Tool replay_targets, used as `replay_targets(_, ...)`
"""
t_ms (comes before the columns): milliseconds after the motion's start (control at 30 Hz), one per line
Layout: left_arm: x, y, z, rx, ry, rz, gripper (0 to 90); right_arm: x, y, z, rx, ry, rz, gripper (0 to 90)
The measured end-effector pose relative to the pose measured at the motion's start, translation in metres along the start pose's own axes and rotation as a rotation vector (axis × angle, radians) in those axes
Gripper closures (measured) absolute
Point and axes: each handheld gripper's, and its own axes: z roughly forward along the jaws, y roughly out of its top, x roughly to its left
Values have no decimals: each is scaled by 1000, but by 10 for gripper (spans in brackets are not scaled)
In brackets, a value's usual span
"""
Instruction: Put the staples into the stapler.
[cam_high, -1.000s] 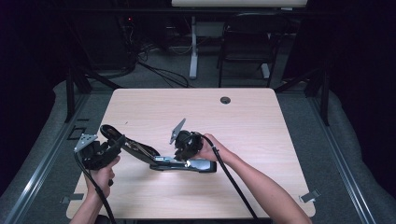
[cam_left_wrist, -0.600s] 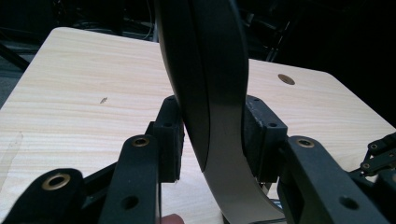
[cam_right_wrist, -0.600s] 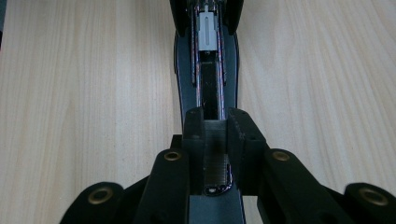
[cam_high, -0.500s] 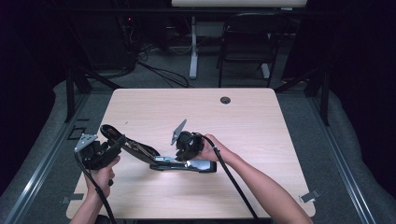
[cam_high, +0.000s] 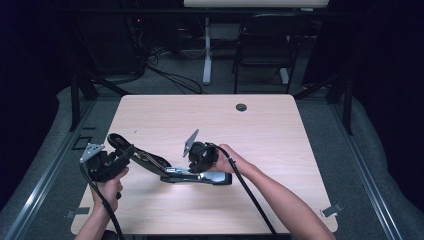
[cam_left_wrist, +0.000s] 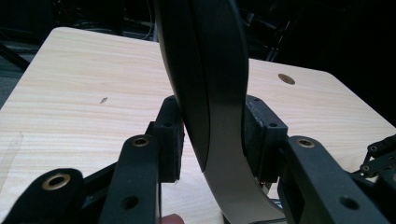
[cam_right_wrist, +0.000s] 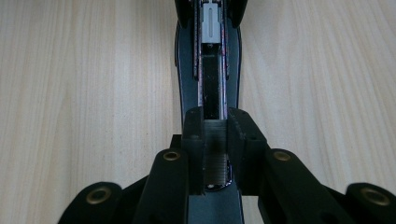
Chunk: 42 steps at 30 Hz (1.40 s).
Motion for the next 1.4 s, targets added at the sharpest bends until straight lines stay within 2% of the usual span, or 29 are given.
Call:
replay_targets(67, 0, 0, 0, 0, 1, 0, 622, 0, 1, -1, 11, -3, -9, 781)
replay_targets(367, 0, 0, 0, 1, -1, 0, 622, 1, 0, -1, 20, -1, 2, 766)
replay_targets(600, 0, 0, 0, 2, 0, 1, 622, 3, -3, -7, 23, -13, 18, 662)
replay_targets(667, 0, 0, 0, 0, 1, 0, 621, 5, -5, -10, 23, -17, 19, 595)
replay_targets(733, 0, 0, 0, 0, 1, 0, 622, 7, -8, -14, 8, -24, 38, 503)
replay_targets(800, 0, 0, 0, -1, 2, 0, 622, 11, -12, -19, 9, -54, 43, 443)
replay_targets(933, 0, 0, 0, -1, 3, 0, 622, 17, -25, -27, -10, -92, 99, 347)
replay_targets(1033, 0, 0, 0, -1, 3, -1, 622, 21, -36, -37, -30, -137, 147, 186)
replay_targets(1067, -1, 0, 0, -1, 4, 0, 622, 22, -40, -40, -34, -147, 164, 163)
replay_targets(1200, -1, 0, 0, -1, 6, 0, 622, 27, -55, -53, -50, -181, 206, 150)
replay_targets(1300, 0, 0, 0, 5, 2, 1, 622, 30, -63, -60, -38, -206, 214, 149)
replay_targets(1400, 0, 0, 0, 2, 2, -1, 622, 30, -66, -61, -37, -205, 229, 144)
